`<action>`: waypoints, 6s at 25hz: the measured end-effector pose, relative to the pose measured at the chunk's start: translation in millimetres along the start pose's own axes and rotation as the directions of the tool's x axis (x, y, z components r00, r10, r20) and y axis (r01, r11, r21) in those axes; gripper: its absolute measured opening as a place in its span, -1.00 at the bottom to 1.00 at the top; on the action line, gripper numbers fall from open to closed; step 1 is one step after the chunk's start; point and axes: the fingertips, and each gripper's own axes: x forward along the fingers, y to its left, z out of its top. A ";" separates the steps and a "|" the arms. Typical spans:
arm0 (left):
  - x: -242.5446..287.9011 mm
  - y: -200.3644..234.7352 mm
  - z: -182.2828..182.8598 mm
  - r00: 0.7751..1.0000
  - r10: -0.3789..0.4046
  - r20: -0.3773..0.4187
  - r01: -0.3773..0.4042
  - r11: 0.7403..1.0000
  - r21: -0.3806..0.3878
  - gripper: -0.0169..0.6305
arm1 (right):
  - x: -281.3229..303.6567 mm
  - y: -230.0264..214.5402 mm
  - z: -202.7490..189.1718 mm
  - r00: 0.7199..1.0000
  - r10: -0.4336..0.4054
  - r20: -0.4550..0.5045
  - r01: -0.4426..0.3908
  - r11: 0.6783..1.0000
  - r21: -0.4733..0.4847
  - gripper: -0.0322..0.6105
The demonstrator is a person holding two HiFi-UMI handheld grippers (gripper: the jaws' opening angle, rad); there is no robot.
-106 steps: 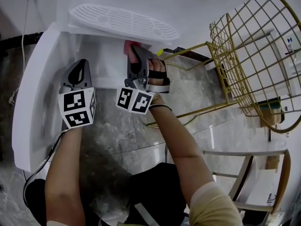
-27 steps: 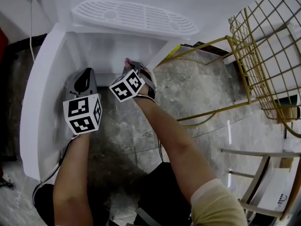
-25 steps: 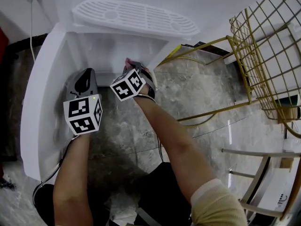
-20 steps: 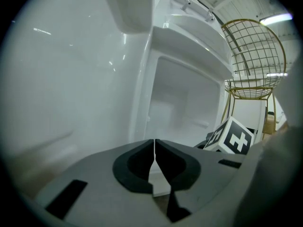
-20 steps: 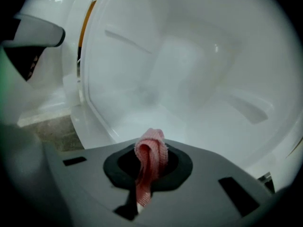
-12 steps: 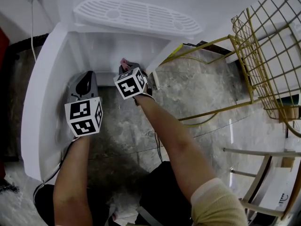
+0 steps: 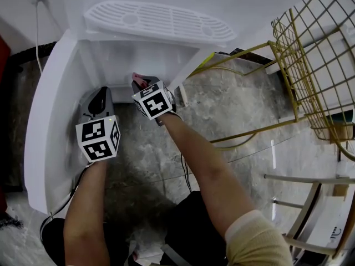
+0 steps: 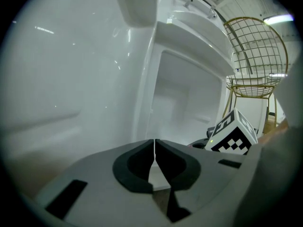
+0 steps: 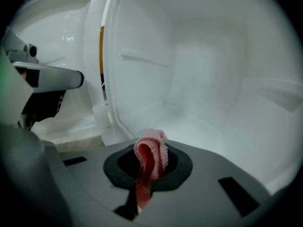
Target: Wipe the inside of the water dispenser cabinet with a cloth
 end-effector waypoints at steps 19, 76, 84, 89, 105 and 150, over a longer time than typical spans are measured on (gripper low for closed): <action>-0.2 3.4 5.6 0.999 0.029 0.019 -0.029 0.999 -0.037 -0.90 | -12.7 38.5 28.8 0.979 0.183 0.090 -0.174 0.980 -0.096 -0.81; -18.9 5.6 31.9 0.994 0.005 0.107 -0.002 1.000 -0.031 -0.90 | -58.2 30.7 149.6 0.830 0.103 0.548 -0.192 0.975 0.108 -0.81; -14.0 4.9 28.0 0.995 0.000 0.098 0.003 0.999 -0.036 -0.90 | -36.3 30.7 135.2 0.841 0.113 0.529 -0.271 0.934 0.231 -0.81; -13.0 3.3 24.8 0.996 -0.011 0.089 0.013 1.000 -0.022 -0.90 | -15.9 40.3 119.6 0.888 0.130 0.442 -0.251 0.941 0.227 -0.81; -12.8 5.3 22.1 0.997 -0.001 0.080 0.004 0.999 -0.034 -0.90 | 21.7 27.5 51.4 0.994 0.014 0.111 -0.025 0.995 0.095 -0.81; 2.2 -6.8 12.6 1.000 0.015 0.015 -0.015 1.000 -0.017 -0.90 | -58.7 -79.3 -21.7 0.881 -0.443 -0.164 0.449 0.893 -0.001 -0.81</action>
